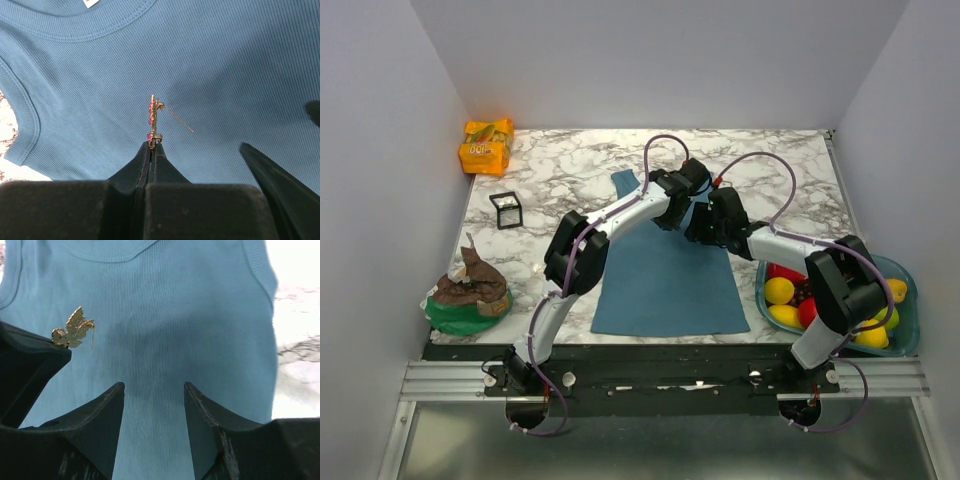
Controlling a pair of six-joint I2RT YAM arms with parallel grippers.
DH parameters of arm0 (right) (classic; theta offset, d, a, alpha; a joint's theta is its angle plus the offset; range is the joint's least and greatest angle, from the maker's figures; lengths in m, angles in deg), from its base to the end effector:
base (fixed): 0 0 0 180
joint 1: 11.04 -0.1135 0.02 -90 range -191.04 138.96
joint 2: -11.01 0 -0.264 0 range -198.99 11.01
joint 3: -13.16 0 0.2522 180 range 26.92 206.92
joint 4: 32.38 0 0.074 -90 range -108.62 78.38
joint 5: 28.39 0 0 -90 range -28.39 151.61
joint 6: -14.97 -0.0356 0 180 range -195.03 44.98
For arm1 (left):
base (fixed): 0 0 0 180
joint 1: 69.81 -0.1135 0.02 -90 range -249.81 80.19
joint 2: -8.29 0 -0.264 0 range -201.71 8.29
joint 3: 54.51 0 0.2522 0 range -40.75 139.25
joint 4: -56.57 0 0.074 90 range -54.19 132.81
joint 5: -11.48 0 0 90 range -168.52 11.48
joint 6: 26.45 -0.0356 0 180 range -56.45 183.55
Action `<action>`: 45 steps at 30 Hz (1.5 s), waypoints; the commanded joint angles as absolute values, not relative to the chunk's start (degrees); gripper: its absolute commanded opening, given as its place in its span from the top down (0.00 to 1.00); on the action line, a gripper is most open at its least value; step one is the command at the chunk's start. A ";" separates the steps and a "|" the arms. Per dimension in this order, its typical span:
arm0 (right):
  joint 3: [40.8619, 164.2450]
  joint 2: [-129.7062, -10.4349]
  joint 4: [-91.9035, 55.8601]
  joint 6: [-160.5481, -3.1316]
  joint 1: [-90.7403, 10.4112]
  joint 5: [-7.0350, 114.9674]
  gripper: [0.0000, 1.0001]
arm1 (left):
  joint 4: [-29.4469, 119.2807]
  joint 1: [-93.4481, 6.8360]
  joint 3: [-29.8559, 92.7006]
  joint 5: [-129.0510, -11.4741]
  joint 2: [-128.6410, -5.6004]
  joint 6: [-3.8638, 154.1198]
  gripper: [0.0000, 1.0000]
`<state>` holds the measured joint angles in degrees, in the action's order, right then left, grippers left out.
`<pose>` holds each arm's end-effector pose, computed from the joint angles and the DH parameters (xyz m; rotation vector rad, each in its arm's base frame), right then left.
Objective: Pin the brooch onto the clothing
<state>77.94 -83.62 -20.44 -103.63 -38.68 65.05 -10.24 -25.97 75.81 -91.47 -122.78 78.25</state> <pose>0.3037 0.1566 0.1781 0.0510 2.3373 0.4310 0.3569 -0.3316 0.2088 0.6185 2.6204 0.0054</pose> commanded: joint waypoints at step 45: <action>86.33 -96.66 -10.09 -109.21 -43.82 73.65 0.75 | 15.30 -28.85 49.70 -81.15 -106.42 87.98 1.00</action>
